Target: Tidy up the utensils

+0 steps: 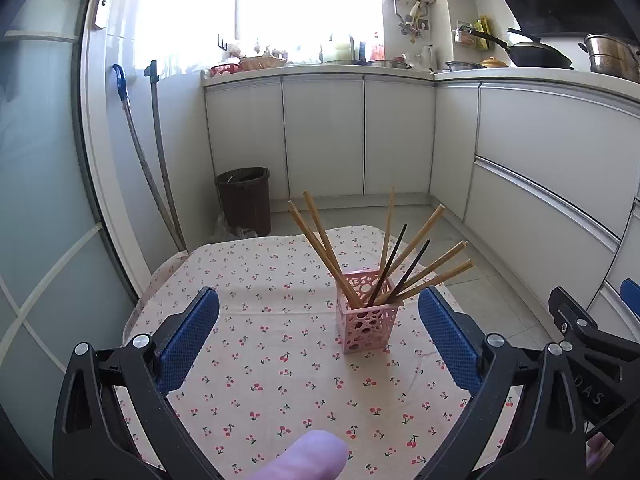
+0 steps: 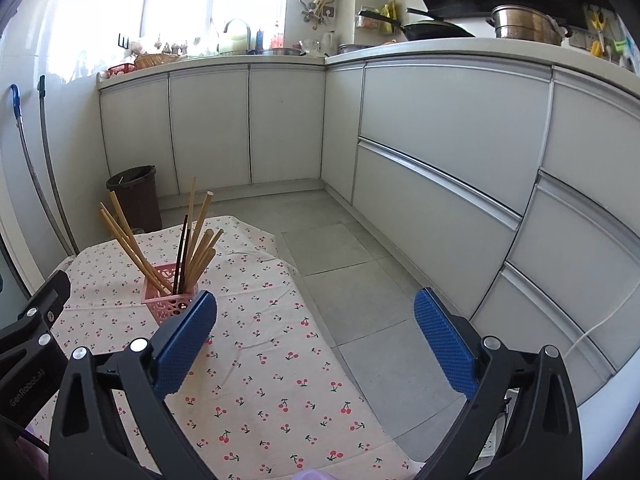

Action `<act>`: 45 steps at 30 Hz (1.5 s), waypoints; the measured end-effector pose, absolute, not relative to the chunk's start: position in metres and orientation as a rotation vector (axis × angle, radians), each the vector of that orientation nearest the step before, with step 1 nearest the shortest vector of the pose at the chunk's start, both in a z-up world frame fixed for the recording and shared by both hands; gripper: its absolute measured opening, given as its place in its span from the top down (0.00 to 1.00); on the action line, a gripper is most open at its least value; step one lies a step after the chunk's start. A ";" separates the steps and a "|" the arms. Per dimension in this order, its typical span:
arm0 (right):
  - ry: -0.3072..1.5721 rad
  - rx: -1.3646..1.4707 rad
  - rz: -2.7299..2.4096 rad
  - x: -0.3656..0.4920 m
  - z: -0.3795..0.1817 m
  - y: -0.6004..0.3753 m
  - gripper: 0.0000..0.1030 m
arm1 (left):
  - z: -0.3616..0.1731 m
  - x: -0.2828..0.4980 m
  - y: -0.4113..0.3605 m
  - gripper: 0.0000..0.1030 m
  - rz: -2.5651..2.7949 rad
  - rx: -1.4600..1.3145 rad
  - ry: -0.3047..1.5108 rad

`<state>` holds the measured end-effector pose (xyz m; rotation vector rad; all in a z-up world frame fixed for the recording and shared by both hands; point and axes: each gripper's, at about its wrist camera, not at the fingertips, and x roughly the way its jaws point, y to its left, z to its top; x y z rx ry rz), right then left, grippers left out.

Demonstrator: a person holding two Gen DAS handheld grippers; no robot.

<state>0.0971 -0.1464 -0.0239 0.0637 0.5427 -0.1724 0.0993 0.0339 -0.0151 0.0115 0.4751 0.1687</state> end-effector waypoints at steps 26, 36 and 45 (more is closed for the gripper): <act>0.573 0.116 -0.153 0.100 -0.028 -0.150 0.07 | -0.016 0.099 0.034 0.07 0.160 0.002 0.481; 0.580 0.127 -0.151 0.100 -0.030 -0.152 0.07 | -0.016 0.100 0.034 0.07 0.159 0.000 0.485; 0.581 0.127 -0.152 0.100 -0.030 -0.151 0.07 | -0.017 0.100 0.033 0.07 0.160 0.000 0.487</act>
